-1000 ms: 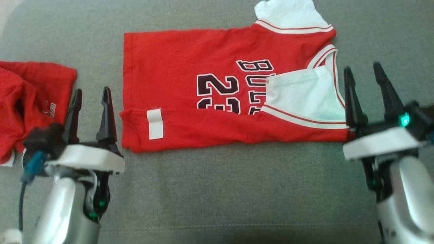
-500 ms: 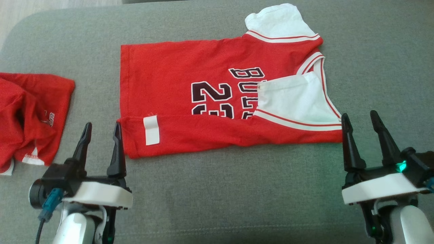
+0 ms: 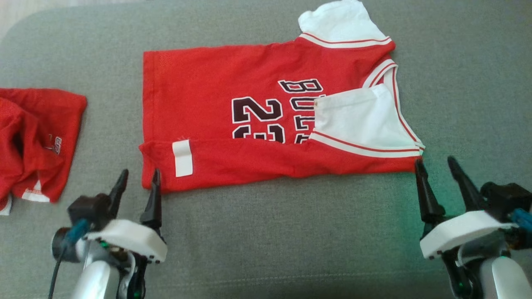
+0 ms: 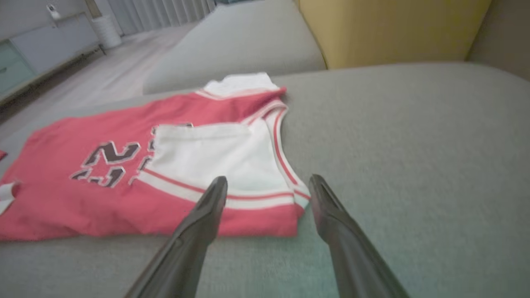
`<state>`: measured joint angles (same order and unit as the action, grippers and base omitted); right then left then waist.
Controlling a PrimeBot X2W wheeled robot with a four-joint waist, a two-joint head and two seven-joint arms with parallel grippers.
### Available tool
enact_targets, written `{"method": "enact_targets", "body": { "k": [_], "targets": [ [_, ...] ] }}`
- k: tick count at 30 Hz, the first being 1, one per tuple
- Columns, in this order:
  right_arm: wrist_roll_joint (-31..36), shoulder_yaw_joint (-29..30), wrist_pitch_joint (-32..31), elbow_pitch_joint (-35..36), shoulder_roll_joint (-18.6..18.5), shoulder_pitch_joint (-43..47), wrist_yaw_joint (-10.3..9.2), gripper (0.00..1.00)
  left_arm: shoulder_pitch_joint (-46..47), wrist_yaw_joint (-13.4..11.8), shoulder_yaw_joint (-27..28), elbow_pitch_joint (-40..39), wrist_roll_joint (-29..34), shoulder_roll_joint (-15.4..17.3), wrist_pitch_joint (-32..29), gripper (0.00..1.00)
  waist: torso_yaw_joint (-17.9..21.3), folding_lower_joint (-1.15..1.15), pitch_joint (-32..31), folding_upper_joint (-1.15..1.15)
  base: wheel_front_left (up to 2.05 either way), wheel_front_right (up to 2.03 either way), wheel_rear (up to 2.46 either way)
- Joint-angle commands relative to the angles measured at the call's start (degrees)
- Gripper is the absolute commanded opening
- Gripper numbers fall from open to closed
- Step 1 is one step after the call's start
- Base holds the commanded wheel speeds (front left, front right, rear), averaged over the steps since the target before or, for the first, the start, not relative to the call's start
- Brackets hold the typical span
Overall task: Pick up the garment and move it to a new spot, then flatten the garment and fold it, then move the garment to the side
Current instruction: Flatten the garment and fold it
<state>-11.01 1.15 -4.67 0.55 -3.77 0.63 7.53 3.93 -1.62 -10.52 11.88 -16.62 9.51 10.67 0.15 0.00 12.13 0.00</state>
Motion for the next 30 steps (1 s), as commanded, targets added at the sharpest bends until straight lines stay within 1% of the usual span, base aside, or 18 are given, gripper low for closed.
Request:
{"method": "enact_targets", "body": {
  "k": [1,3,9,16,17,18,19,22,26,29,30],
  "targets": [
    [-0.24,-0.54,-2.0,0.63,-0.58,-1.81,-0.04,1.0,3.68,0.53,1.59,0.42,-0.81,0.66,-1.86,1.0,0.09,0.0,0.82,0.0,0.0,0.0,0.0],
    [-0.56,-0.19,-5.0,-1.22,-1.16,-2.95,-0.04,1.0,5.01,1.28,1.3,2.82,-1.63,0.69,-3.73,1.0,0.1,0.0,1.68,0.0,0.0,0.0,0.0],
    [-1.85,-0.78,-10.6,-5.86,-2.69,-8.22,-0.04,1.0,9.16,3.53,1.15,9.02,-4.55,0.82,-8.82,1.0,0.08,0.0,4.19,0.0,0.0,0.0,0.0],
    [-4.51,-2.42,-16.11,-12.35,-3.37,-13.57,-0.04,1.0,12.21,4.98,1.17,13.6,-7.66,0.61,-13.97,1.0,-0.25,0.0,5.7,0.0,0.0,0.0,0.0],
    [-5.01,-2.82,-16.72,-12.96,-3.51,-13.98,-0.04,0.86,12.43,5.28,1.03,13.75,-7.95,0.68,-14.43,0.55,-0.31,0.0,5.77,0.0,0.0,0.0,0.0],
    [-5.48,-3.0,-17.02,-13.38,-3.64,-14.27,-0.04,0.17,12.55,5.62,0.97,13.77,-8.48,0.61,-14.87,0.09,-0.38,0.0,5.81,0.0,0.0,0.0,0.0],
    [-6.13,-2.91,-17.03,-13.62,-3.58,-14.43,-0.04,0.0,12.63,5.79,0.86,13.64,-8.6,0.76,-15.04,0.0,-0.44,0.0,5.81,0.0,0.0,0.0,0.0],
    [-7.53,-2.65,-16.2,-13.42,-3.63,-14.1,-0.04,0.0,12.39,5.99,0.89,12.62,-8.64,1.4,-14.44,0.0,-0.42,0.0,5.55,0.0,0.0,0.0,0.0],
    [-9.05,-0.95,-14.99,-10.4,-3.09,-9.81,-0.04,0.0,10.19,5.47,1.36,9.24,-8.72,2.57,-14.02,0.0,-0.33,0.0,3.99,0.0,0.0,0.0,0.0],
    [-9.4,0.34,-15.47,-7.2,-2.17,-5.47,-0.04,0.0,8.08,4.91,1.8,6.48,-8.99,3.61,-15.04,0.0,-0.1,0.0,2.93,0.0,0.0,0.0,0.0],
    [-9.4,0.34,-15.47,-7.2,-2.17,-5.47,-0.04,0.0,8.08,4.91,1.8,6.48,-8.99,3.61,-15.04,0.0,-0.1,0.0,2.93,0.0,0.0,0.0,0.0]
  ]
}}
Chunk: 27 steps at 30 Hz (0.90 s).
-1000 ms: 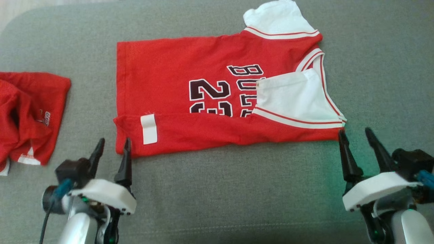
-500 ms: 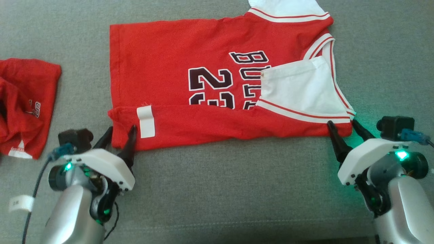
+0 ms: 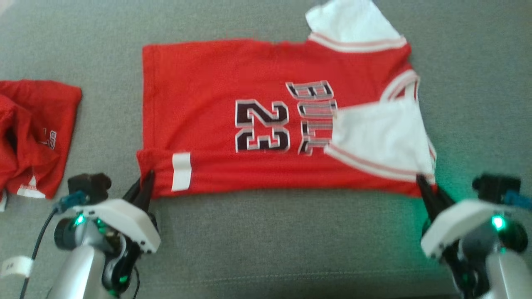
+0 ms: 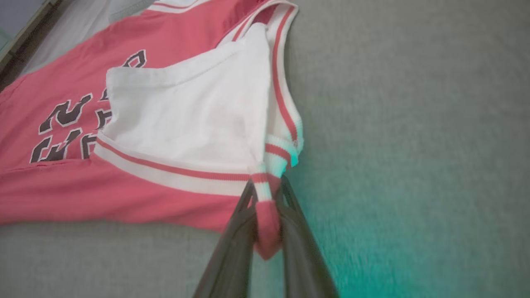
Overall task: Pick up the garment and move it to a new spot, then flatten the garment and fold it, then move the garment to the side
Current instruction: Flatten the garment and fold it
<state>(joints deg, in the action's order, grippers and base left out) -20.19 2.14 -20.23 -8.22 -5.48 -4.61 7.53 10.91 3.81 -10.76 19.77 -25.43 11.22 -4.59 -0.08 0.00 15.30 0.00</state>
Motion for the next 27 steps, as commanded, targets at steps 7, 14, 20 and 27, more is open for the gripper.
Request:
{"method": "enact_targets", "body": {
  "k": [7,14,20,27],
  "targets": [
    [-0.91,0.95,-2.37,9.32,1.97,10.42,-0.04,0.0,-6.97,-2.48,2.68,-7.82,-2.07,3.04,-4.54,0.0,1.21,0.0,-2.48,0.0,0.0,0.0,0.0],
    [2.1,2.33,1.91,13.29,2.47,11.44,-0.04,1.0,-11.06,-4.75,2.51,-12.43,-1.48,1.42,-1.82,1.0,1.39,0.0,-3.48,0.0,0.0,0.0,0.0],
    [8.06,-0.39,10.58,18.95,2.25,7.95,-0.04,1.0,-10.47,-8.76,2.95,-18.1,4.61,0.24,10.14,1.0,0.96,0.0,-4.63,0.0,0.0,0.0,0.0],
    [10.19,-3.17,13.41,22.72,1.21,4.69,-0.04,1.0,-8.79,-10.94,2.23,-23.3,8.76,-0.19,15.98,1.0,0.37,0.0,-6.06,0.0,0.0,0.0,0.0]
  ]
}}
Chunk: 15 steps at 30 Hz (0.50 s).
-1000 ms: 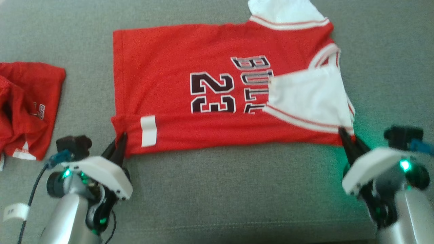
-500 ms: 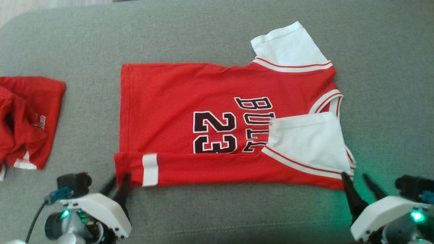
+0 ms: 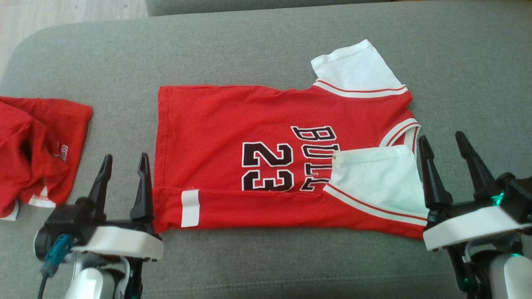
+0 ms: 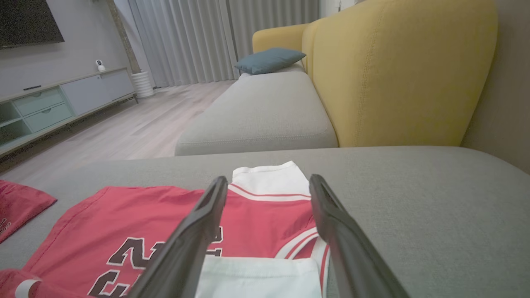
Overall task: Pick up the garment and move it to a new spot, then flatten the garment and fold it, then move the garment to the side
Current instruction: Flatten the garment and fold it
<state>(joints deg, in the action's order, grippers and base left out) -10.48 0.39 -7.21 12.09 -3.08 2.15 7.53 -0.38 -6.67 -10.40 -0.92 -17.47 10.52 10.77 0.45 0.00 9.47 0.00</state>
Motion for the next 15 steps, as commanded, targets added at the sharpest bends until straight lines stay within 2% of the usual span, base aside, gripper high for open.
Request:
{"method": "enact_targets", "body": {
  "k": [1,10,15],
  "targets": [
    [0.59,-1.59,0.38,2.8,-1.21,-2.23,-0.04,1.0,2.61,-0.62,1.74,-3.13,1.16,0.58,0.75,1.0,-0.24,0.0,-0.3,0.0,0.0,0.0,0.0],
    [0.39,-1.64,-0.07,4.04,-0.77,-2.21,-0.04,1.0,2.69,-0.86,1.25,-3.2,1.36,1.13,0.22,1.0,-0.25,0.0,0.06,0.0,0.0,0.0,0.0],
    [0.06,-1.21,-0.15,4.73,-0.47,-2.5,-0.04,1.0,6.14,0.77,0.32,-0.9,0.73,1.73,-1.59,1.0,-0.39,0.0,1.95,0.0,0.0,0.0,0.0]
  ]
}}
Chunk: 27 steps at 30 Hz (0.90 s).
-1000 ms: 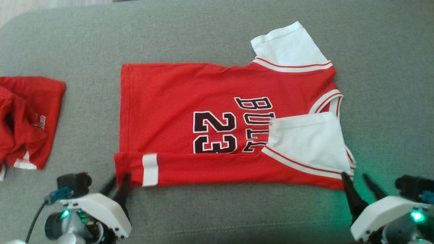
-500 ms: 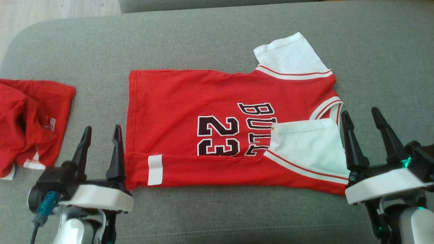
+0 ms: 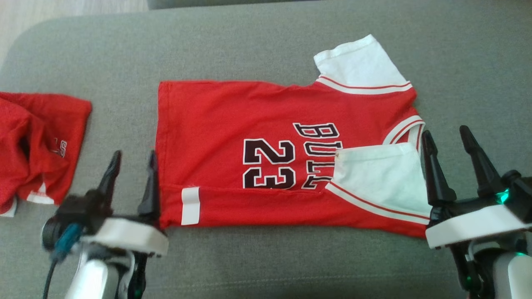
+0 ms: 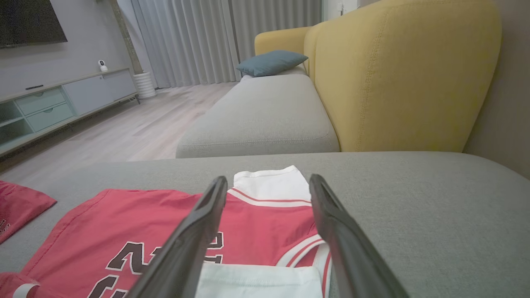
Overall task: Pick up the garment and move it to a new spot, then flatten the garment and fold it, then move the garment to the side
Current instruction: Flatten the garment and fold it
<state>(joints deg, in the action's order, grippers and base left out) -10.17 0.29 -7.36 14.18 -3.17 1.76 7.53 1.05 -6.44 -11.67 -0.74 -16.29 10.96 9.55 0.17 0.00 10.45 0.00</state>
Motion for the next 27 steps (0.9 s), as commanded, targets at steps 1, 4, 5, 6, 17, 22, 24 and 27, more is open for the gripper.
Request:
{"method": "enact_targets", "body": {
  "k": [1,4,5,6,17,22,24,27],
  "targets": [
    [-0.25,-1.11,0.0,2.64,-0.38,-2.12,-0.04,1.0,4.71,0.54,1.59,-1.07,-0.46,1.29,-0.37,1.0,-0.11,0.0,0.97,0.0,0.0,0.0,0.0],
    [-0.18,-1.26,-0.17,2.96,-0.21,-2.84,-0.04,1.0,10.49,2.78,0.95,2.82,-1.62,1.58,-2.24,1.0,-0.05,0.0,3.07,0.0,0.0,0.0,0.0],
    [-0.21,-1.42,-0.3,2.92,-0.15,-3.14,-0.04,1.0,12.71,3.51,0.95,4.8,-2.28,1.61,-3.09,1.0,0.11,0.0,3.84,0.0,0.0,0.0,0.0],
    [-0.24,-1.61,-0.3,2.85,-0.1,-3.47,-0.04,1.0,15.05,4.25,0.93,6.99,-2.79,1.73,-3.87,1.0,0.3,0.0,4.58,0.0,0.0,0.0,0.0],
    [-1.26,-2.38,0.51,1.3,0.24,-5.19,-0.04,1.0,40.25,10.2,-0.01,36.65,-6.01,1.62,-10.51,1.0,1.71,0.0,11.93,0.0,0.0,0.0,0.0],
    [-2.4,-3.05,1.07,0.25,0.27,-5.77,-0.04,1.0,47.2,10.65,-0.32,48.73,-5.98,1.86,-10.91,1.0,2.76,0.0,13.72,0.0,0.0,0.0,0.0],
    [-2.58,-2.88,1.23,-0.2,0.28,-5.91,-0.04,1.0,49.04,11.11,-0.39,52.67,-6.37,1.94,-11.52,1.0,3.02,0.0,13.95,0.0,0.0,0.0,0.0],
    [-2.46,-2.11,1.07,-0.89,0.28,-6.34,-0.04,1.0,50.9,11.87,-0.79,57.28,-6.96,1.74,-12.79,0.0,3.15,0.0,13.9,0.0,0.0,0.0,0.0]
  ]
}}
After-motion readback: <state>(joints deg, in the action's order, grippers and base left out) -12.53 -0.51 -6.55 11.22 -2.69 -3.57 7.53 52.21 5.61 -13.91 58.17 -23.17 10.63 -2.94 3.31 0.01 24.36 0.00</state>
